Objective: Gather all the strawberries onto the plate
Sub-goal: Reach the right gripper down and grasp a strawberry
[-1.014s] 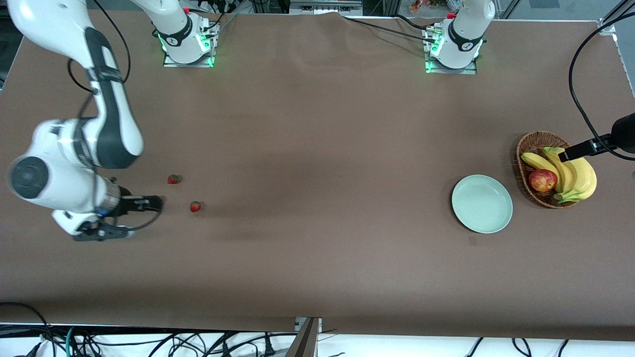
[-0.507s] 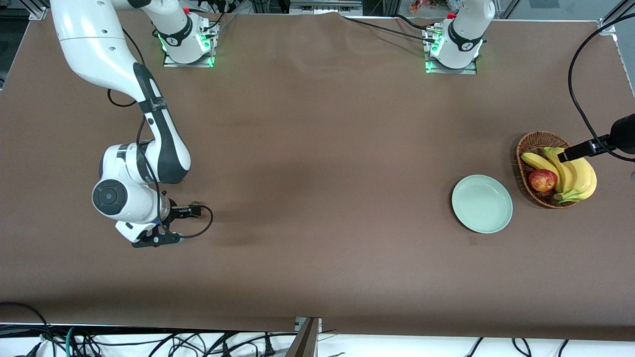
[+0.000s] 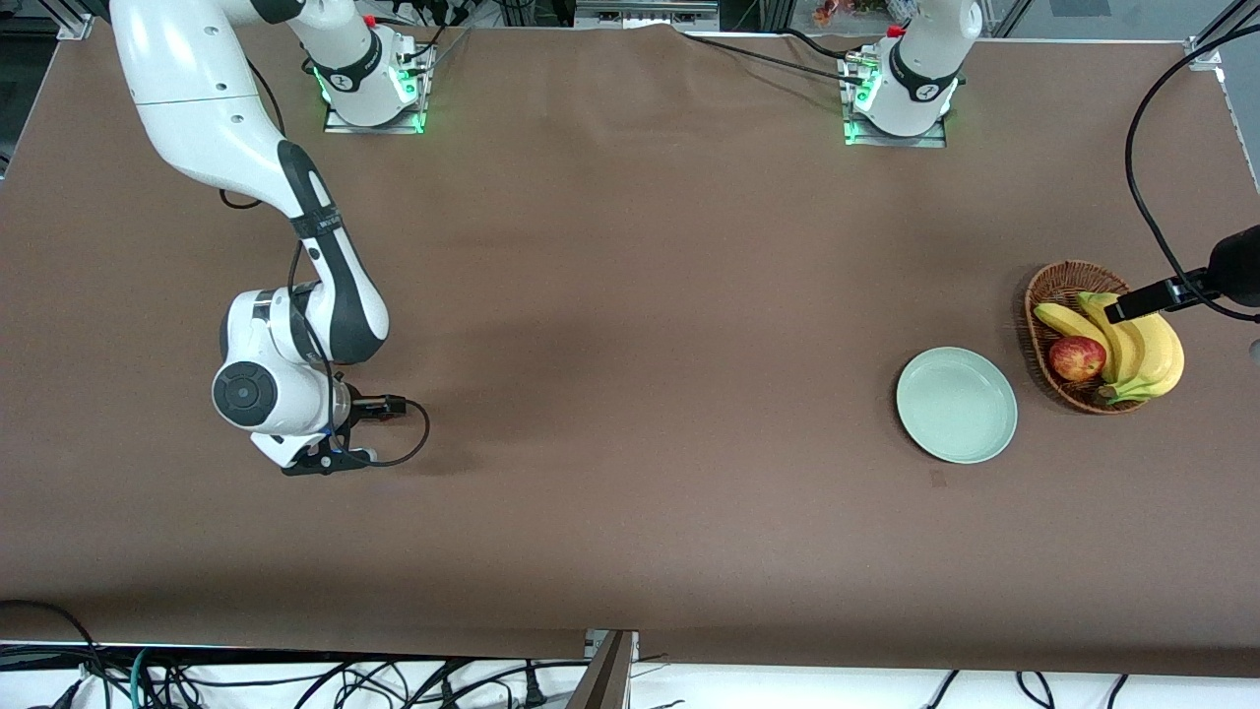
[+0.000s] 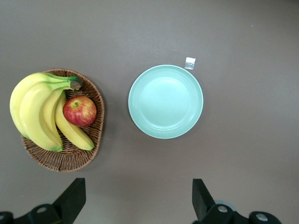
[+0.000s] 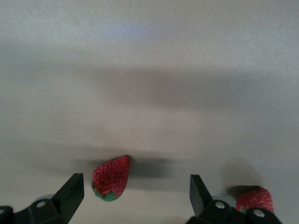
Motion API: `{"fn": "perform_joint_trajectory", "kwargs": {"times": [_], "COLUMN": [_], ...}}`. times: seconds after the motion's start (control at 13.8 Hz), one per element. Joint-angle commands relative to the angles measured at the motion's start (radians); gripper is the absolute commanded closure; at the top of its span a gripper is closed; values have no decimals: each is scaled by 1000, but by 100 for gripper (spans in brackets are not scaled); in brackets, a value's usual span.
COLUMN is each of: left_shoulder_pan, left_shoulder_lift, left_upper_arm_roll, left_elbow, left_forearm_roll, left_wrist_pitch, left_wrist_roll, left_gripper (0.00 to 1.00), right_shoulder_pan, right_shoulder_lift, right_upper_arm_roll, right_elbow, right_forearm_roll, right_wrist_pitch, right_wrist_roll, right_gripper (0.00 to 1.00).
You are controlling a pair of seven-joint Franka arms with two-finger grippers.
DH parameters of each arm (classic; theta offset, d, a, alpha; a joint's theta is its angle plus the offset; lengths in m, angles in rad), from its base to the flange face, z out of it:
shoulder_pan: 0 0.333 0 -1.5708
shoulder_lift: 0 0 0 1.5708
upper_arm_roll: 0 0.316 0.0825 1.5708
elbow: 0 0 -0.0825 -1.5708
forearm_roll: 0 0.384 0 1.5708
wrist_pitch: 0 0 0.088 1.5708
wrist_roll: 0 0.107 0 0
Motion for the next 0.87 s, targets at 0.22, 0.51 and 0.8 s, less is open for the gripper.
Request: {"fn": "perform_joint_trajectory", "kwargs": {"times": [0.22,0.51,0.8], "left_shoulder_pan": [-42,-36,-51], "left_shoulder_lift": [20,48,51], "left_upper_arm_roll": [1,3,3], "left_elbow": [15,15,-4], "left_forearm_roll": [12,17,17], "left_wrist_pitch": [-6,-30,-50], "left_wrist_roll": [-12,-12,-14], "left_gripper": [0,0,0], "right_shoulder_pan": [6,10,9], "right_shoulder_lift": [-19,-11,-10], "right_upper_arm_roll": [1,1,1], "right_elbow": [-44,-44,-44], "right_forearm_roll": [68,72,74], "right_wrist_pitch": [32,39,39], "right_wrist_roll": [25,26,26], "right_gripper": [0,4,66]}}
